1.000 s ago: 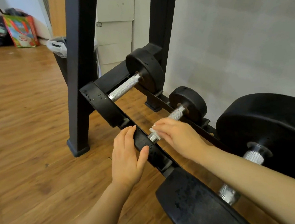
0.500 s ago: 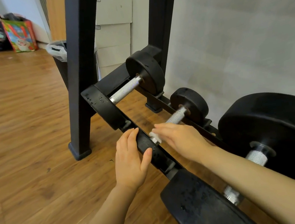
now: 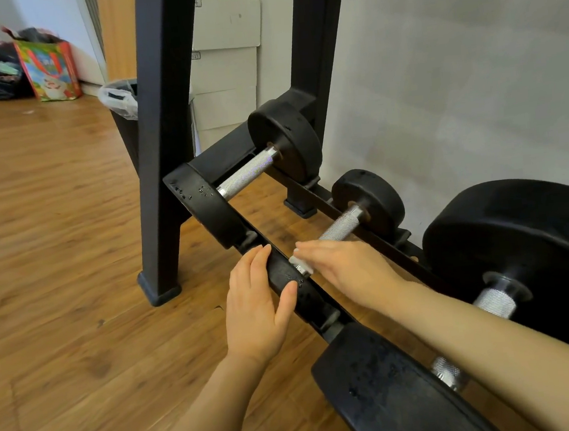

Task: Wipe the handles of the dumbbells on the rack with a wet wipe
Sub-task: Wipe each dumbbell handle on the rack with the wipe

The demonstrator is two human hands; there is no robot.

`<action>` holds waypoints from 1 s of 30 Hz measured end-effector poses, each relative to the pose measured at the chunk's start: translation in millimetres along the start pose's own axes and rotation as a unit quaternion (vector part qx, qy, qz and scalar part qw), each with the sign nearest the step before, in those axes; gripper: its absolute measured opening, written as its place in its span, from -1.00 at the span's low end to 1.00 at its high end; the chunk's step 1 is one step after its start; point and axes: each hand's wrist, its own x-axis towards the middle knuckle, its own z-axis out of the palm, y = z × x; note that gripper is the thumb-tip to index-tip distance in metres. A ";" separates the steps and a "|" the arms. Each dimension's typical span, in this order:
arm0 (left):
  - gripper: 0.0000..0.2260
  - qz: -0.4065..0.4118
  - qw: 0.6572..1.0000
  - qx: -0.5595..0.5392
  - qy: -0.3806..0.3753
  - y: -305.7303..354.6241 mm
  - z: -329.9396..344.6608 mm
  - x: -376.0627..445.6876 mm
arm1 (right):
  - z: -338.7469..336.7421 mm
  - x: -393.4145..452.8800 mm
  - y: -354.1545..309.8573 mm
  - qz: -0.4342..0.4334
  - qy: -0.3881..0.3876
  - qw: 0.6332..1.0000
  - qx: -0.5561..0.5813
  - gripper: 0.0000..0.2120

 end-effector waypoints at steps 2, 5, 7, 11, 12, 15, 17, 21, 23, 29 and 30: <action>-0.40 0.003 1.000 -0.003 0.002 1.2 -2.0 0.0 | 1.2 -1.7 -3.9 -0.016 -0.026 0.999 -0.014 -0.60; -0.37 0.009 1.000 0.011 -0.003 3.1 -4.4 0.6 | 1.1 1.4 4.9 0.014 -0.003 0.999 -0.049 -0.60; -0.33 0.005 1.000 0.021 -0.004 5.1 -5.3 0.8 | 1.9 2.4 12.5 0.042 0.031 0.997 -0.052 -0.61; -0.31 -0.007 0.999 0.036 0.008 8.2 -4.0 2.1 | 9.3 -2.1 6.3 0.007 0.009 0.997 -0.081 -0.54; -0.32 -0.011 0.999 0.039 0.010 8.6 -3.6 2.0 | 11.2 -3.4 5.0 0.000 0.012 0.996 -0.091 -0.54; -0.33 -0.017 0.999 0.046 0.009 9.3 -3.7 1.7 | 7.2 -0.9 12.1 0.048 0.063 0.992 -0.094 -0.57; -0.34 -0.016 0.999 0.046 0.007 8.7 -4.2 1.3 | 5.3 -0.7 14.3 0.053 0.071 0.993 -0.083 -0.59; -0.36 -0.006 0.999 0.043 0.009 8.3 -3.7 0.3 | 9.4 -8.6 -3.3 -0.056 -0.006 0.997 -0.051 -0.55; -0.37 -0.009 0.999 0.040 0.006 8.4 -4.4 -0.2 | 9.3 -7.4 -1.4 -0.045 -0.002 0.997 -0.063 -0.55; -0.40 -0.019 0.999 0.025 0.006 10.2 -5.4 0.8 | 3.2 -2.3 13.2 0.042 0.081 0.994 -0.061 -0.61; -0.41 -0.024 1.000 0.017 0.009 11.0 -5.2 1.4 | 4.7 -2.8 9.9 0.026 0.055 0.996 -0.064 -0.59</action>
